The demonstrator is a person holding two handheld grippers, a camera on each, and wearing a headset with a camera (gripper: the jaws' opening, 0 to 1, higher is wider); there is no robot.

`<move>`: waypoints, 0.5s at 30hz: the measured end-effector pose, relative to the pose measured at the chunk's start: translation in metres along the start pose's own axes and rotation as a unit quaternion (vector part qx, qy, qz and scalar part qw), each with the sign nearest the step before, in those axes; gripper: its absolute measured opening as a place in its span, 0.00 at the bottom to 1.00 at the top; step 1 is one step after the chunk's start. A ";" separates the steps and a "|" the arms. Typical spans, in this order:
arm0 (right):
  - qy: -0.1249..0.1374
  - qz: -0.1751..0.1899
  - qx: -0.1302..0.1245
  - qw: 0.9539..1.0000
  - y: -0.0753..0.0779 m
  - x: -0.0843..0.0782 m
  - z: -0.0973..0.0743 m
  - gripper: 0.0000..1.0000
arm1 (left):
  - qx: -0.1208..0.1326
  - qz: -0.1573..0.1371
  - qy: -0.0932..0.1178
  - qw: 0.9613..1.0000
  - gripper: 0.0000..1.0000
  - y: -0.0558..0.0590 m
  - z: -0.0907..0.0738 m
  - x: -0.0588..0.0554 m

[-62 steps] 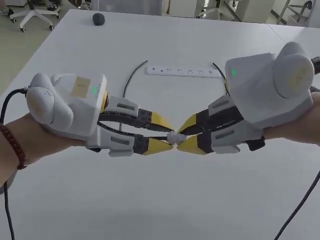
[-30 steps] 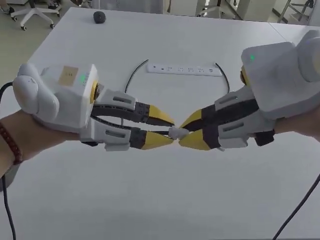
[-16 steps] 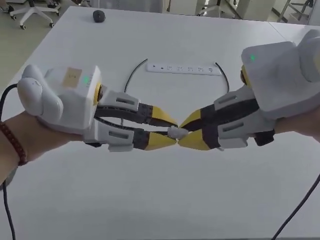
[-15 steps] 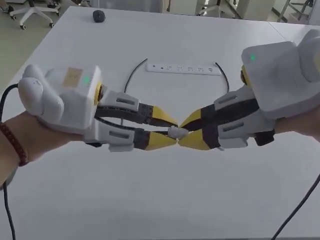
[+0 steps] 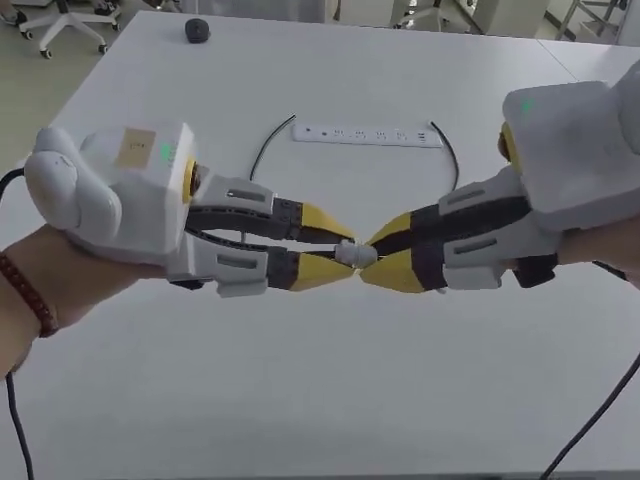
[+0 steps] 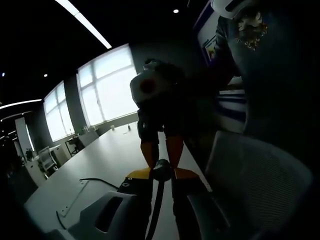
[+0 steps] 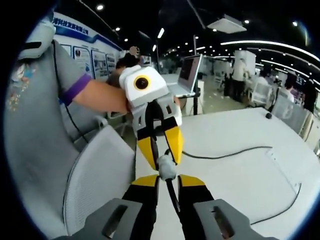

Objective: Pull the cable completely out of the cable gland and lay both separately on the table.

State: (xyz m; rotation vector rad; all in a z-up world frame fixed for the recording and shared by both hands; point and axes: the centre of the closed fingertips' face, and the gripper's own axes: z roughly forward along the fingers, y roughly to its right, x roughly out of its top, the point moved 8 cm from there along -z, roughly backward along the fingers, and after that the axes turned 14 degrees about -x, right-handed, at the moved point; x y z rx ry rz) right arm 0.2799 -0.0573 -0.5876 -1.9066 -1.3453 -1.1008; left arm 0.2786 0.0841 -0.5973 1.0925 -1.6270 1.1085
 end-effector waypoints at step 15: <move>0.041 0.132 0.077 0.987 0.004 -0.003 0.000 0.09 | -0.017 0.021 -0.006 1.000 0.14 0.006 0.002 0.003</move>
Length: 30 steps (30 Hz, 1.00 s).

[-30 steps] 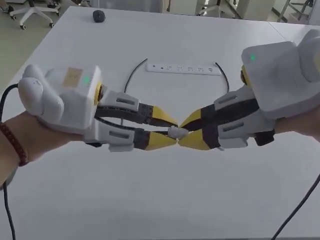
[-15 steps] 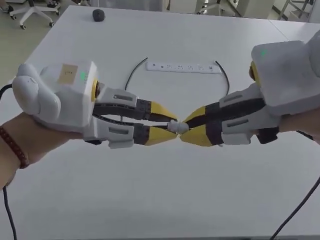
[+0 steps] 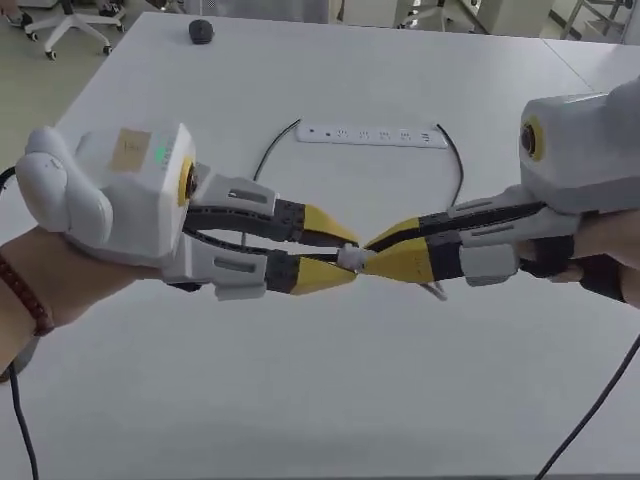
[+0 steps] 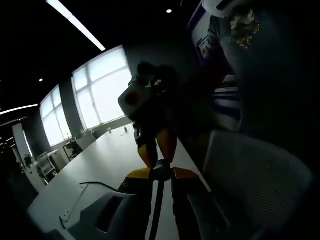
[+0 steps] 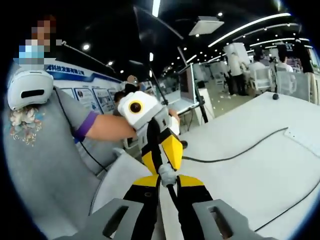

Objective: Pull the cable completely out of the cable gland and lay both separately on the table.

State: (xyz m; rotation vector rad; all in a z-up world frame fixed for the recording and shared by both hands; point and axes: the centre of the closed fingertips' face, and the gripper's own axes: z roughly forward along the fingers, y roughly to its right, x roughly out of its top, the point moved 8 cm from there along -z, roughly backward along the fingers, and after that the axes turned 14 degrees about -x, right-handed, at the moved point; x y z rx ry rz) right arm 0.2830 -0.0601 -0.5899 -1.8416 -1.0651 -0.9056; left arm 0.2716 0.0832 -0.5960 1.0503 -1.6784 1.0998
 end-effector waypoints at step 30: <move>-0.010 -0.289 -0.146 0.946 -0.018 0.007 0.010 0.07 | 0.045 -0.034 -0.013 0.998 0.15 -0.007 -0.008 -0.005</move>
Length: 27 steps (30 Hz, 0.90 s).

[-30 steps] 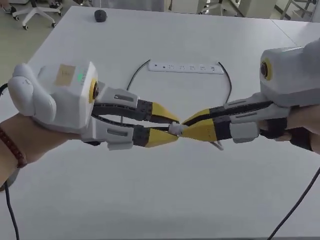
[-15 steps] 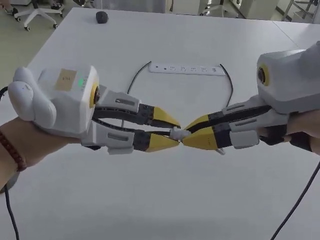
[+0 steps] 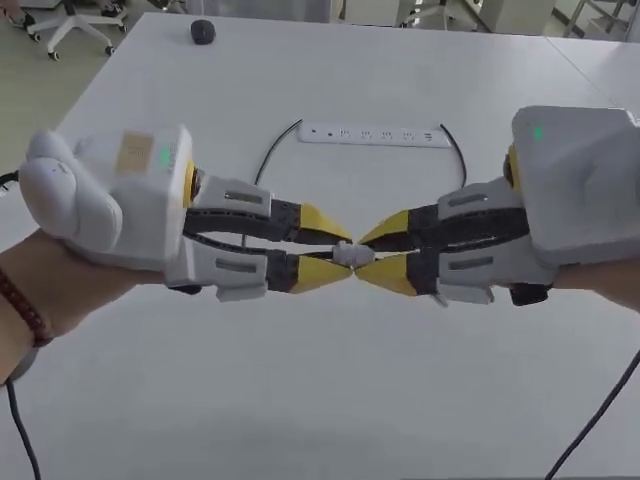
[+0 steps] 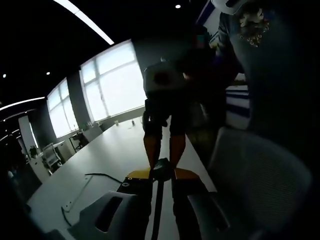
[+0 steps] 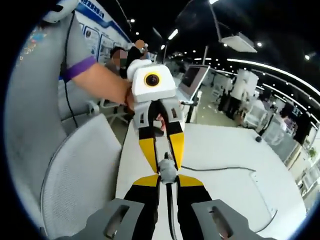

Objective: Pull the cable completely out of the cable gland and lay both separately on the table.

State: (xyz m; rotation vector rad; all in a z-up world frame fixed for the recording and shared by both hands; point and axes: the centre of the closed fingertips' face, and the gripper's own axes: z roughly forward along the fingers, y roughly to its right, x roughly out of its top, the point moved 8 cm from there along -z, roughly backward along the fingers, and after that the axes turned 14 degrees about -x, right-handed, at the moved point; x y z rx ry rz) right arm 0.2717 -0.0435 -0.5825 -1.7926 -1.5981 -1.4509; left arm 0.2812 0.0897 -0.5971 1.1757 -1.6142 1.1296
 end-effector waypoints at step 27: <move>0.034 -0.312 -0.152 0.937 -0.001 0.008 -0.012 0.07 | 0.033 -0.126 0.088 0.988 0.15 -0.014 -0.003 0.010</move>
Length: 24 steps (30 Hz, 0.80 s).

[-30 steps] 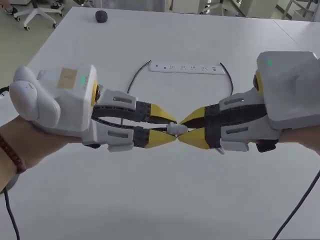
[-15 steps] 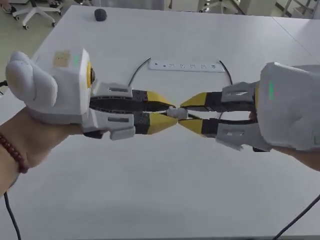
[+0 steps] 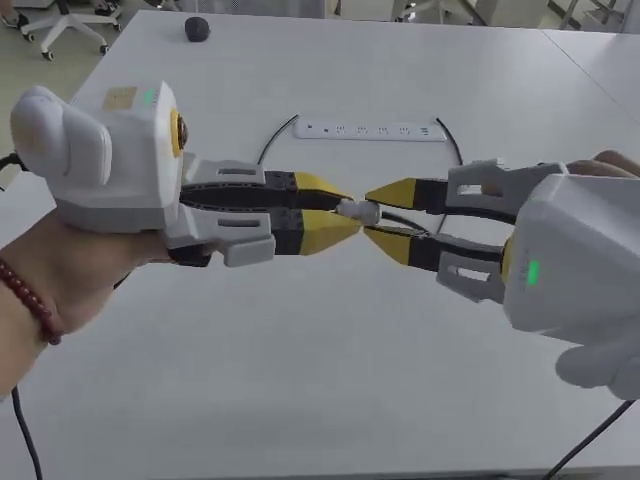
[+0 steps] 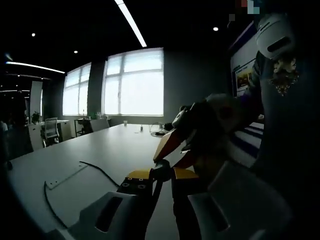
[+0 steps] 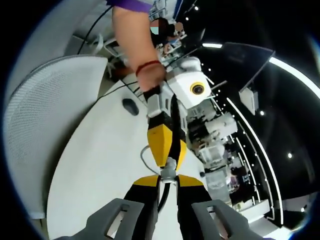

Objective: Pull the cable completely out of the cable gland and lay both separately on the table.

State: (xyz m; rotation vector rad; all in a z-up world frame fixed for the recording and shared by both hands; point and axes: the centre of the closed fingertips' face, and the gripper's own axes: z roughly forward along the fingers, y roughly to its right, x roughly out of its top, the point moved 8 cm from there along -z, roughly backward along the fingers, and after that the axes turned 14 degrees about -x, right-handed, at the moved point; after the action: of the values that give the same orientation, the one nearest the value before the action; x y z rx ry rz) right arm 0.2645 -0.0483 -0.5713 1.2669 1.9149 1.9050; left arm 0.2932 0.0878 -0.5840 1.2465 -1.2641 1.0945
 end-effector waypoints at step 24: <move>0.004 -0.069 -0.016 0.998 0.004 0.003 -0.003 0.08 | 0.004 -0.024 0.013 1.000 0.15 -0.003 0.003 0.002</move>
State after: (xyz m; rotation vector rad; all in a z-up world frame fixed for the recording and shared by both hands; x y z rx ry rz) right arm 0.2627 -0.0491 -0.5665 1.0899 1.9133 1.8684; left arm 0.2963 0.0840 -0.5820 1.2600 -1.2053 1.0780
